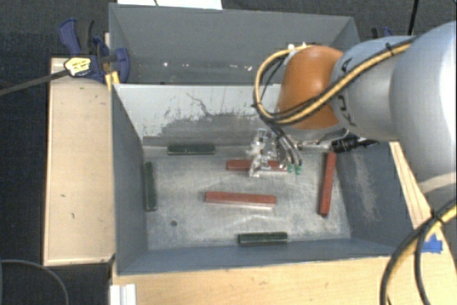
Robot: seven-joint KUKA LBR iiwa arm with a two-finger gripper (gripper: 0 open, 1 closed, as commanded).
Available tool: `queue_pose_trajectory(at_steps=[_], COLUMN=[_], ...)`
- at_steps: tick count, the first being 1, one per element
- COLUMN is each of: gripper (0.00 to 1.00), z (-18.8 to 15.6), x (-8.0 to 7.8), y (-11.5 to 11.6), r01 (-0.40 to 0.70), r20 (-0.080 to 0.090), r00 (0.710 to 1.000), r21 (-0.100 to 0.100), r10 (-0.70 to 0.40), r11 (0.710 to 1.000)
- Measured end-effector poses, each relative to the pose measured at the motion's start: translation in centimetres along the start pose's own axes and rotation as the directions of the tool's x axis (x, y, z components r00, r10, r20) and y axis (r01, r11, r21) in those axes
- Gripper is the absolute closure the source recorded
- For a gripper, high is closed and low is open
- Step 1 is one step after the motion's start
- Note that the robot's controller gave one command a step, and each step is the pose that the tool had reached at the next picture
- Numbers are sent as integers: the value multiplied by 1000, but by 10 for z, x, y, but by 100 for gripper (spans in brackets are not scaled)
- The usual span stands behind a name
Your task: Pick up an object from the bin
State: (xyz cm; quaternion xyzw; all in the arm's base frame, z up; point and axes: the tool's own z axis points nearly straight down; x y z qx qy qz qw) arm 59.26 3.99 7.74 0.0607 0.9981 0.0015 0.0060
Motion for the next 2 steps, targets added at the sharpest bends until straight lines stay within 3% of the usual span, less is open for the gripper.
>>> queue_pose_trajectory(at_steps=[1, 2], gripper=[100, 100], z=[0, -176], x=[0, 5], y=[0, -15], r01=[1, -13], r20=[0, -2], r00=[1000, 1000], r21=[0, 2], r10=[-1, 13], r11=[1000, 1000])
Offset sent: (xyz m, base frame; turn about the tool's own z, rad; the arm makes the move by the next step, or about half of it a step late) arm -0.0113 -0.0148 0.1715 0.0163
